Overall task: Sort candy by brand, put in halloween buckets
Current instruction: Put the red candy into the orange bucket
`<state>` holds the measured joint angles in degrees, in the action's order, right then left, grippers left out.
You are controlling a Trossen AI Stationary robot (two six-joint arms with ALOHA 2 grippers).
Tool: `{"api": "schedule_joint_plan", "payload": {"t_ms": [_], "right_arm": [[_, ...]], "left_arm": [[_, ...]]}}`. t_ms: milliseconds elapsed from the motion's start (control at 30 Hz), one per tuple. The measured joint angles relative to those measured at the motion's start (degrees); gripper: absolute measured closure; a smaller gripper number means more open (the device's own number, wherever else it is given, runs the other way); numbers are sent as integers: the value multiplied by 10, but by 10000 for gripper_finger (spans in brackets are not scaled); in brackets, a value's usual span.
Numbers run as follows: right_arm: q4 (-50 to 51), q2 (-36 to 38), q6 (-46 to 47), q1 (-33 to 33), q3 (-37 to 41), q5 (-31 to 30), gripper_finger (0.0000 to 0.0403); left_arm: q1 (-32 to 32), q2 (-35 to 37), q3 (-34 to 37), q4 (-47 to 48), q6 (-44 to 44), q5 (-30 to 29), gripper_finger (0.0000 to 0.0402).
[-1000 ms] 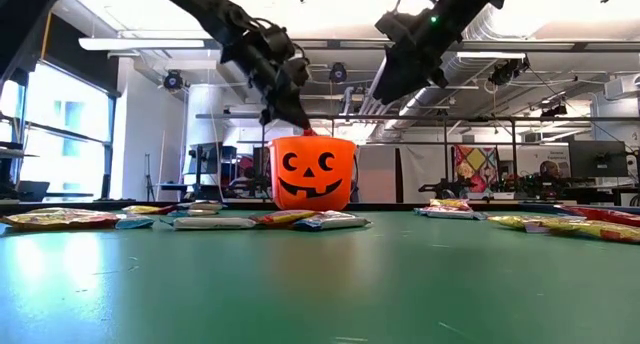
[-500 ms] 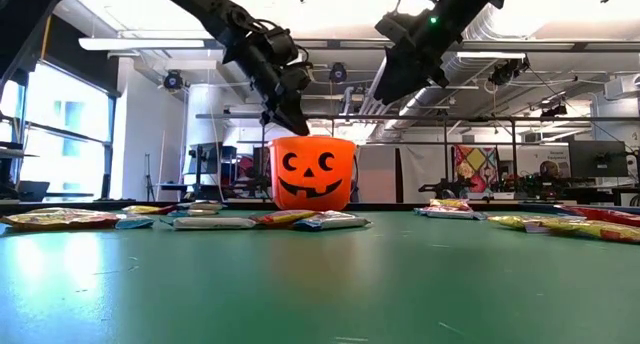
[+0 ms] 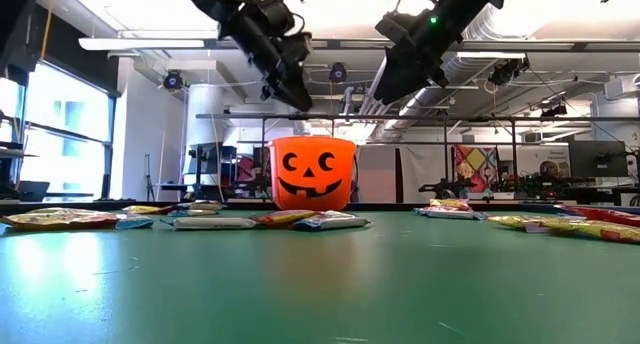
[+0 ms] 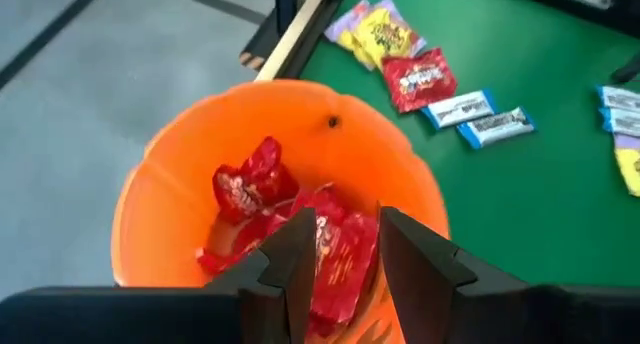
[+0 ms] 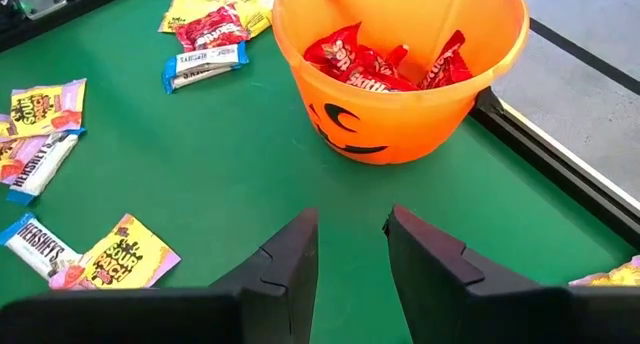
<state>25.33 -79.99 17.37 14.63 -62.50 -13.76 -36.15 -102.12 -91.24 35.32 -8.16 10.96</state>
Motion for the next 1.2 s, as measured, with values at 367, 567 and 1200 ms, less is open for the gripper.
{"api": "schedule_joint_plan", "payload": {"t_ms": [367,567,1200], "right_arm": [[1,0,2,-10,0,2,292],[-61,0,34,-28,48,-10,306],[88,89,127,-125,101,144,400]], "left_arm": [[51,9,3,-61,26,-25,295],[89,9,3,-96,37,-52,306],[172,60,158,-268,91,-61,379]]}}
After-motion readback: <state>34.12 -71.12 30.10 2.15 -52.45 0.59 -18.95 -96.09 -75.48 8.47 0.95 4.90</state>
